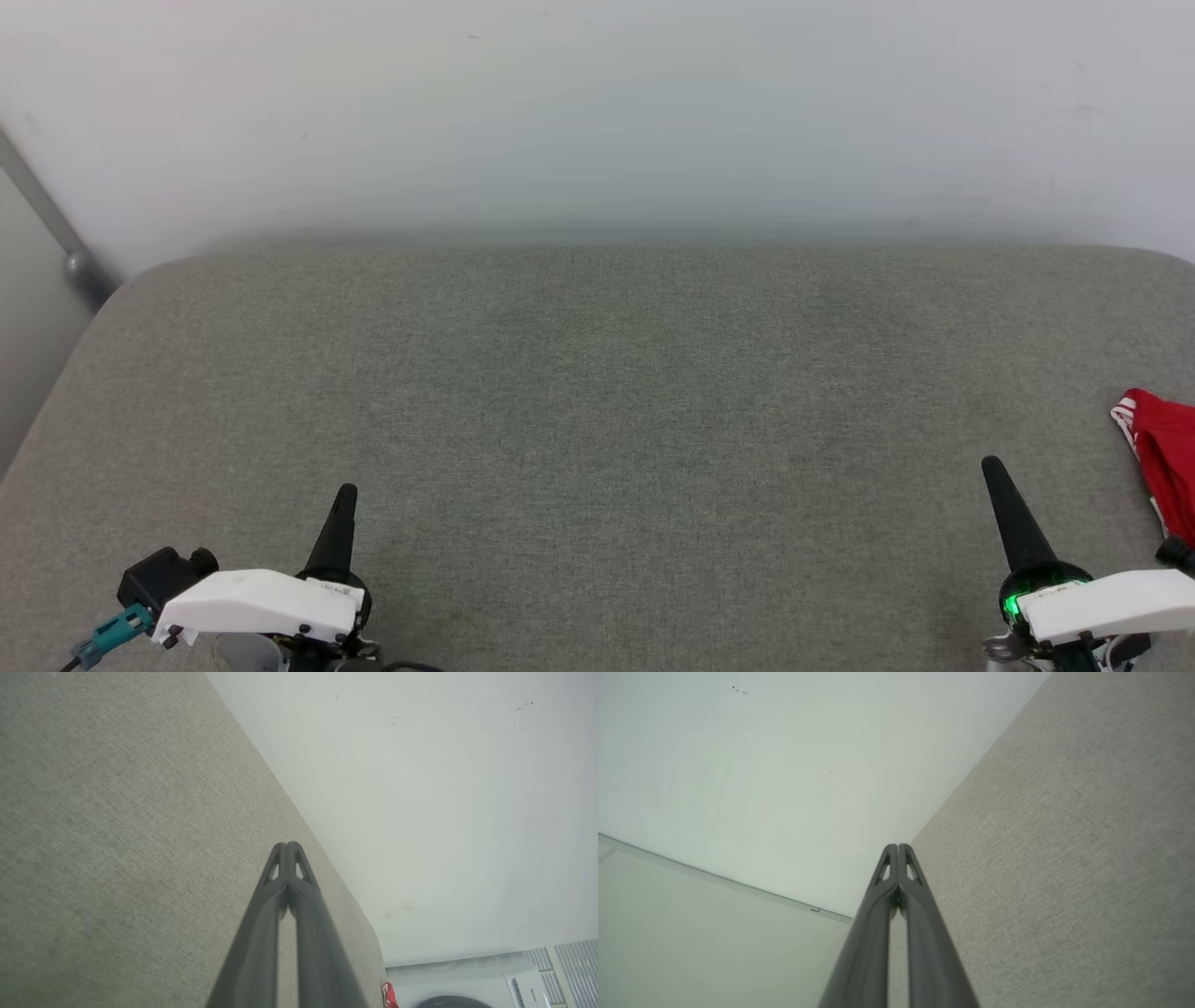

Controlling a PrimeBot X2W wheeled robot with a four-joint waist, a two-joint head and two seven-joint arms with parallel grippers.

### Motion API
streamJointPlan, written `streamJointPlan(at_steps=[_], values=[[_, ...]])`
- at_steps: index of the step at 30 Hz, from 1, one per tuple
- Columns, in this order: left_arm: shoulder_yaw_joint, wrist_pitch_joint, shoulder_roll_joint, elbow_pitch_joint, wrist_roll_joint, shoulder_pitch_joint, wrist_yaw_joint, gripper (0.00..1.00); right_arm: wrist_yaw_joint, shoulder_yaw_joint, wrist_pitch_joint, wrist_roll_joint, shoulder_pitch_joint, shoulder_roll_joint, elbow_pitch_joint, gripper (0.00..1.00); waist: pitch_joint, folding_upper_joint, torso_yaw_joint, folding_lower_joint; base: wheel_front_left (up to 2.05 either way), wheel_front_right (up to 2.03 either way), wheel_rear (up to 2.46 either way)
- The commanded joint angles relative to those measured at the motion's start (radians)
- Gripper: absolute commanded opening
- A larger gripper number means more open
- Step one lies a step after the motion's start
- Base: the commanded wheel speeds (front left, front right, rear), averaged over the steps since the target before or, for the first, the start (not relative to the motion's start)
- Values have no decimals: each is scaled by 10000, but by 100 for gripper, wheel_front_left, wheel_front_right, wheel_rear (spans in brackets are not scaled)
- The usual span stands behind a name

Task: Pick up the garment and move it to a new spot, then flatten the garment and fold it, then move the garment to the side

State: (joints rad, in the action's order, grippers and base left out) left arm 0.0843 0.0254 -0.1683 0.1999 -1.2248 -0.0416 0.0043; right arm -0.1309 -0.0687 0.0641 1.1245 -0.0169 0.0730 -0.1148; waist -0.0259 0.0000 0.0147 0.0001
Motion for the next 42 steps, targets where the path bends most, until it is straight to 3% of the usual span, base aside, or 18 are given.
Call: streamJointPlan(at_steps=[1, 42], values=[[-149, -68, 40, -45, -227, -253, -104, 0, 2, -30, 42, 290, 288, 1, -1, 0, 8, 0, -3, -1, 0, 0, 0], [-1443, -993, 825, 331, -3019, -597, -1051, 0, 1, -239, 303, 3802, 1059, -94, -976, 0, 201, 0, -102, -1, 0, 0, 0]])
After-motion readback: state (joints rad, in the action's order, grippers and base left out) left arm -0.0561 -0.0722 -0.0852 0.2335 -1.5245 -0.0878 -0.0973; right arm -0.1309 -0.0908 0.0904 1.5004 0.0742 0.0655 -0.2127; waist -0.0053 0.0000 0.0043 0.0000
